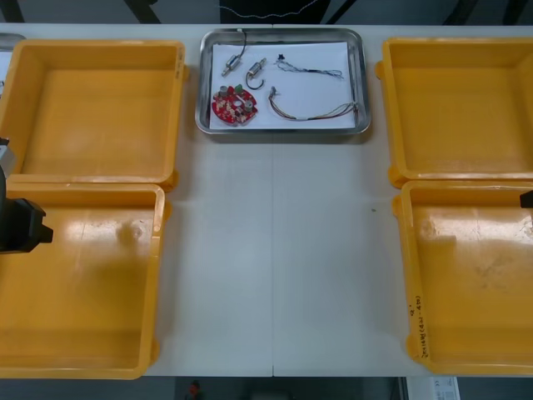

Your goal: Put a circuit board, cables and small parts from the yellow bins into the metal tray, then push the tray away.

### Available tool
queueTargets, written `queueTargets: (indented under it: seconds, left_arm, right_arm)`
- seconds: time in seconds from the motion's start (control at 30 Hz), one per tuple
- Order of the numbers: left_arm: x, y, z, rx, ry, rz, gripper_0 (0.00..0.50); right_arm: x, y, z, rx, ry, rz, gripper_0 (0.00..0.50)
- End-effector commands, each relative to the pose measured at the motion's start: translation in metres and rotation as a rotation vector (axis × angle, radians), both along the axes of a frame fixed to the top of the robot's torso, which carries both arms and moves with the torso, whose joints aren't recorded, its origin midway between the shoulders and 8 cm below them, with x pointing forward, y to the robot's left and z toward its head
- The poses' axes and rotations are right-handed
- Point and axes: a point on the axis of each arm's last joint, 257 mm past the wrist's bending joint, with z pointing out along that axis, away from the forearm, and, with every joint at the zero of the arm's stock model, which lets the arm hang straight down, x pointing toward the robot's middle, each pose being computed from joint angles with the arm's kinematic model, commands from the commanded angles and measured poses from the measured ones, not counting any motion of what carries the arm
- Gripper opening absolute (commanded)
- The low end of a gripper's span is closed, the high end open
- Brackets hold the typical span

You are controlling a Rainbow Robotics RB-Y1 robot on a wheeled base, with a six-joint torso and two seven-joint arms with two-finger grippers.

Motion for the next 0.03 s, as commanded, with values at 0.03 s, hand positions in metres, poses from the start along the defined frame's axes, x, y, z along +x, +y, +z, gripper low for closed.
queueTargets:
  seconds: [0.03]
  left_arm:
    - [-0.0047,0.0143,0.0116,0.09,-0.013,-0.083,0.5]
  right_arm:
    - [0.003,-0.014,0.0295,-0.027,-0.059,-0.038,0.5]
